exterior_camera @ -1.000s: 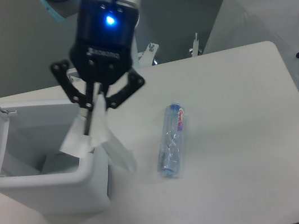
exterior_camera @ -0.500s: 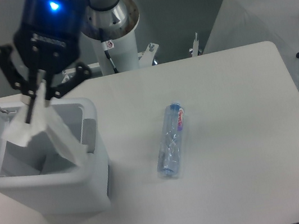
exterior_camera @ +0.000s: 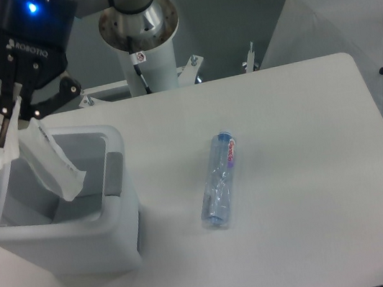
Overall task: Place the trash in the trash can
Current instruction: 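Open the gripper to drop the packet into the bin, then move the gripper over the clear plastic bottle and lower it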
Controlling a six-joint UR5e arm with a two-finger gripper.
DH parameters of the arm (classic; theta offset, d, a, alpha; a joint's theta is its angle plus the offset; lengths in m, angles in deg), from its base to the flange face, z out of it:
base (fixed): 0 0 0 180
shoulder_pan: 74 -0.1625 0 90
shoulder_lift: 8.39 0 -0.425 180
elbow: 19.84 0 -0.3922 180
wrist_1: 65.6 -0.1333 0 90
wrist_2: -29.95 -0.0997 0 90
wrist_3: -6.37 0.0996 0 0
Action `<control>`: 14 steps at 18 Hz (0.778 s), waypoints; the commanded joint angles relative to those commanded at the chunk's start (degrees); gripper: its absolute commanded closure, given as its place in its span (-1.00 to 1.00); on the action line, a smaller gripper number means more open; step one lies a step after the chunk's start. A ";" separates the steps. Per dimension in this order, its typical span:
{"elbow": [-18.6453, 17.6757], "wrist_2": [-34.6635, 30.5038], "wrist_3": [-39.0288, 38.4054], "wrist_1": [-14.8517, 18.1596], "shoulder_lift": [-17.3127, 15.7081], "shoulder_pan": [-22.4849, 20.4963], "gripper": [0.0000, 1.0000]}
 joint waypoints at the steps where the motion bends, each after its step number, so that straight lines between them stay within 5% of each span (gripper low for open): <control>1: -0.18 0.00 0.17 0.00 0.00 0.00 0.61; 3: -0.44 0.00 0.09 0.09 0.00 0.00 0.12; 5: -1.14 -0.26 0.44 0.00 0.00 0.00 -0.60; 7: -1.32 -0.44 0.62 0.00 0.00 -0.09 -0.88; 14: -0.53 -0.53 0.62 -0.18 0.18 -2.71 -1.00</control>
